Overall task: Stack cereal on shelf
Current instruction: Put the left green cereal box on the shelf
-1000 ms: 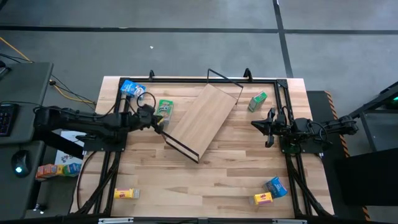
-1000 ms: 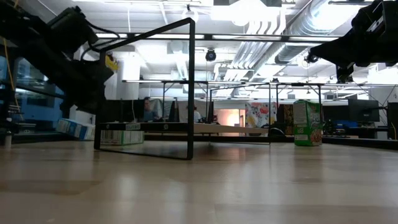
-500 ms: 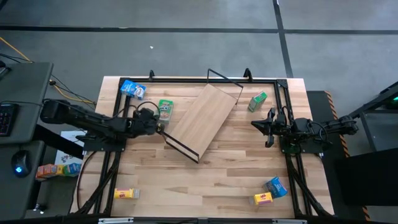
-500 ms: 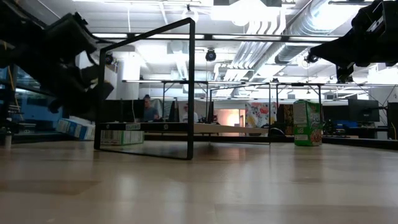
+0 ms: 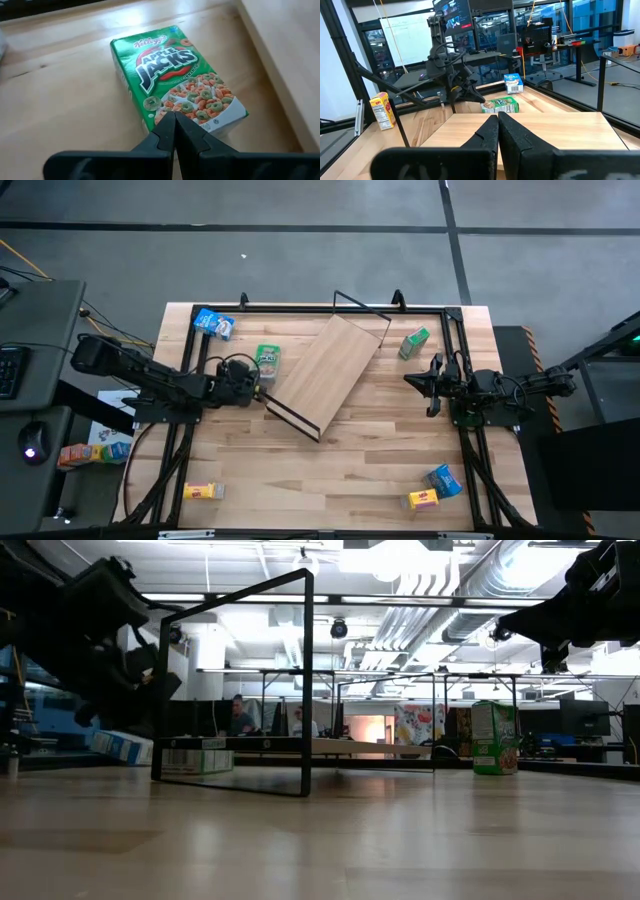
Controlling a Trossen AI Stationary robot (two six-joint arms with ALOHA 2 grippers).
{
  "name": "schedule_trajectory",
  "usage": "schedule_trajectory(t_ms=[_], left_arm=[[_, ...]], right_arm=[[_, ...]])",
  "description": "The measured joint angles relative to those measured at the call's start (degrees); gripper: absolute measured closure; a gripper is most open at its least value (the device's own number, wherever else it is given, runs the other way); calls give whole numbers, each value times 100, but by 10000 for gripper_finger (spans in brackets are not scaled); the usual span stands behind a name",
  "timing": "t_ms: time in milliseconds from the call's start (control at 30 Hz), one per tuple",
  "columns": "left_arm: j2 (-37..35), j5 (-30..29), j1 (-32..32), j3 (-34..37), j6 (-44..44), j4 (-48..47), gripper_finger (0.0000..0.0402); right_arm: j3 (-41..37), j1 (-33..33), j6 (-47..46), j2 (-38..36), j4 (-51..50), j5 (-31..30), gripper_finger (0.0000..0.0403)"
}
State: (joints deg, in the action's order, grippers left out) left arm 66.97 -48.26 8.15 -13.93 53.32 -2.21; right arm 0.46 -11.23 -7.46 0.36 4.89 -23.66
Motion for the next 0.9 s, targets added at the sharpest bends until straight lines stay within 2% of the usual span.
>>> schedule_trajectory(t_ms=[133, 500, 700, 800, 900], left_arm=[[1, -343, 297, 1, 169, -5, 402], [-5, -486, 555, -5, 811, -848, 402], [17, -436, 798, -5, 997, -918, 402], [122, -500, 1049, -10, 1309, -1085, 402], [379, -296, 1298, 14, 1687, -1233, 402]], right_arm=[[1, -1, 0, 0, 0, 0, 403], [1, -2, 0, 0, 0, 0, 403], [-2, 1, 0, 0, 0, 0, 403], [-2, 0, 0, 0, 0, 0, 403], [0, -2, 0, 0, 0, 0, 403]])
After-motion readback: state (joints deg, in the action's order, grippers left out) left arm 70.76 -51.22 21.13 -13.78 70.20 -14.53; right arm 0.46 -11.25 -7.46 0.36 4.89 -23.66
